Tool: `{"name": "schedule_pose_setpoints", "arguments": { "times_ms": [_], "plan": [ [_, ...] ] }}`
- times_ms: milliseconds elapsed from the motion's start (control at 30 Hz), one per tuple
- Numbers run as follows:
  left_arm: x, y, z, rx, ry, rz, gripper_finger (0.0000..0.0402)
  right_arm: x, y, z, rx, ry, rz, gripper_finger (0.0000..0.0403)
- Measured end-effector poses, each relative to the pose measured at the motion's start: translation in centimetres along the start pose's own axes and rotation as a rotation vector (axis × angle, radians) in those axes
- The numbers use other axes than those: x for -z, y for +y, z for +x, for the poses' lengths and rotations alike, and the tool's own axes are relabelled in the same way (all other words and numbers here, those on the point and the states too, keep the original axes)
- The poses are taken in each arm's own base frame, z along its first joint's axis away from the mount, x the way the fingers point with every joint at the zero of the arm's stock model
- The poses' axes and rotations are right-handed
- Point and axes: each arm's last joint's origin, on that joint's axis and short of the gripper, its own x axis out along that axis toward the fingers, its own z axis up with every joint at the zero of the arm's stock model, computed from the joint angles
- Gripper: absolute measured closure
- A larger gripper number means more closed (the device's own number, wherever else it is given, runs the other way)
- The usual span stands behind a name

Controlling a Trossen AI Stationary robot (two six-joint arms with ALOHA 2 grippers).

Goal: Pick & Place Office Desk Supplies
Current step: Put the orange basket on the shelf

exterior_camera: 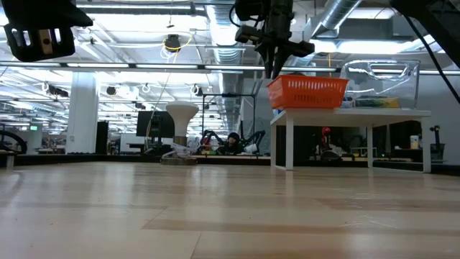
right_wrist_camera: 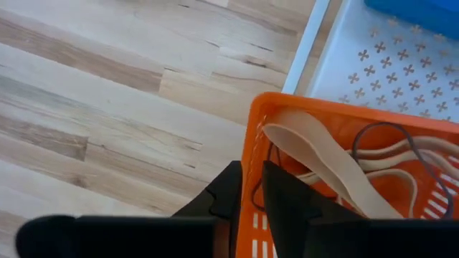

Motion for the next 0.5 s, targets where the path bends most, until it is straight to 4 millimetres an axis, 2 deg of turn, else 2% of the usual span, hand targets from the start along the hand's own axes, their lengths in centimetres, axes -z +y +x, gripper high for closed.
{"name": "schedule_pose_setpoints", "arguments": {
  "times_ms": [500],
  "plan": [
    [-0.01, 0.00, 0.00, -0.001, -0.002, 0.000, 0.0257, -0.05, -0.39, -0.62, 0.007, -0.032, -0.018, 0.0348]
  ]
}}
